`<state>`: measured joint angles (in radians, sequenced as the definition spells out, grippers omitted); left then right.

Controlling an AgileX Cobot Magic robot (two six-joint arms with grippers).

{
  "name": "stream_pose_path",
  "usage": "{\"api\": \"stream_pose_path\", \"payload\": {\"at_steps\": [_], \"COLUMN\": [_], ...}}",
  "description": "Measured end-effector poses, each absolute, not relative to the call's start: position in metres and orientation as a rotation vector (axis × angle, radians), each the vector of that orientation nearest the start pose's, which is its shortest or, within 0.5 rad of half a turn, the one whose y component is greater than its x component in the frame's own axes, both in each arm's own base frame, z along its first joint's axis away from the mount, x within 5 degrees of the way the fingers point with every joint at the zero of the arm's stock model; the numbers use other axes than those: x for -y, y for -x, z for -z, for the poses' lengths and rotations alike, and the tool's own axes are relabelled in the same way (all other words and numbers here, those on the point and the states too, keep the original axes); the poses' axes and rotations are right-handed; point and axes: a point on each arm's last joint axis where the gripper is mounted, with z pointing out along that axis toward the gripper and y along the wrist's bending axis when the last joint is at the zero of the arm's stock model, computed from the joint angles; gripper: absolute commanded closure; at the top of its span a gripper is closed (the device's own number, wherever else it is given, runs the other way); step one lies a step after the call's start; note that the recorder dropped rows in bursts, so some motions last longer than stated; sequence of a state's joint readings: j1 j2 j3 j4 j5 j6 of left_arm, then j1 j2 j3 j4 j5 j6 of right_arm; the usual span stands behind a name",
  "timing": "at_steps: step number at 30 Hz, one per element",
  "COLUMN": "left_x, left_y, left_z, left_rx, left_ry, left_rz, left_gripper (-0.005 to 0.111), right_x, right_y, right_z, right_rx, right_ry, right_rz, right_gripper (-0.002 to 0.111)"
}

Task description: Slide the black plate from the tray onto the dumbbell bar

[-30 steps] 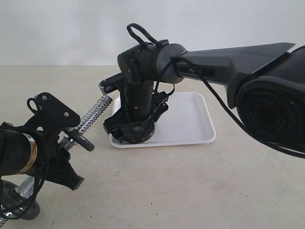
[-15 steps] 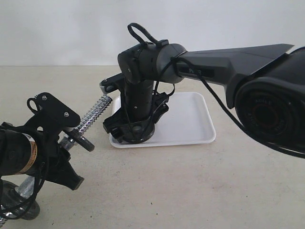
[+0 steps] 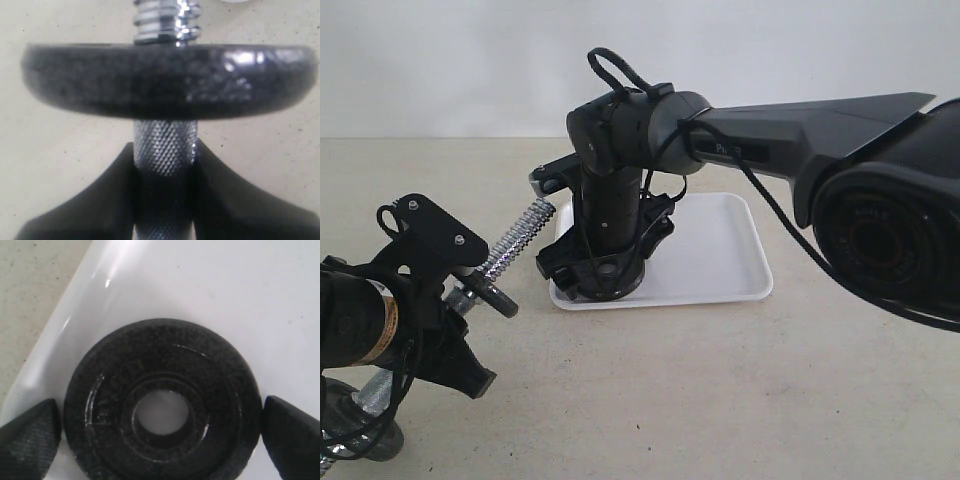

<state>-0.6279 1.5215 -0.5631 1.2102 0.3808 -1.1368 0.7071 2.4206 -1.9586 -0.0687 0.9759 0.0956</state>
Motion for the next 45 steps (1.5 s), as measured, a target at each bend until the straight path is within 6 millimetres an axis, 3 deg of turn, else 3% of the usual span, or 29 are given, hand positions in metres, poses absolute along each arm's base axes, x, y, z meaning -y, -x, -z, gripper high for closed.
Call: {"api": "stream_pose_path", "payload": {"at_steps": [3,5,8,14,17,29,40,45], "left_x": [0.120,0.120,0.120,0.120,0.120,0.120,0.120,0.120], "left_y": [-0.219,-0.219,-0.219,-0.219,-0.219,-0.219,-0.219,-0.219], "left_z": [-0.157,-0.157,-0.157,-0.157,-0.157,-0.157,-0.157,-0.157], "left_rx": [-2.401,-2.401,-2.401,-2.401,-2.401,-2.401,-2.401,-2.401], "left_ry": [-0.708,-0.708,-0.708,-0.708,-0.709,-0.709,-0.709,-0.709], "left_rz": [-0.225,-0.225,-0.225,-0.224,-0.222,-0.222,-0.222,-0.222], "left_gripper": [0.102,0.102,0.102,0.102,0.102,0.102,0.102,0.102], "right_x": [-0.320,-0.320,-0.320,-0.320,-0.320,-0.315,-0.298,-0.292], "right_y": [-0.382,-0.382,-0.382,-0.382,-0.382,-0.382,-0.375,-0.371], "right_z": [-0.120,-0.121,-0.121,-0.121,-0.121,-0.121,-0.140,-0.160], "right_rx": [-2.779,-2.780,-2.785,-2.788,-2.788,-2.797,-2.825,-2.821], "right_ry": [0.897,0.894,0.892,0.889,0.889,0.917,0.987,0.989], "right_rz": [-0.046,-0.047,-0.049,-0.056,-0.056,0.042,0.231,0.262], "right_gripper": [0.007,0.015,0.050,0.082,0.108,0.108,0.108,0.108]}}
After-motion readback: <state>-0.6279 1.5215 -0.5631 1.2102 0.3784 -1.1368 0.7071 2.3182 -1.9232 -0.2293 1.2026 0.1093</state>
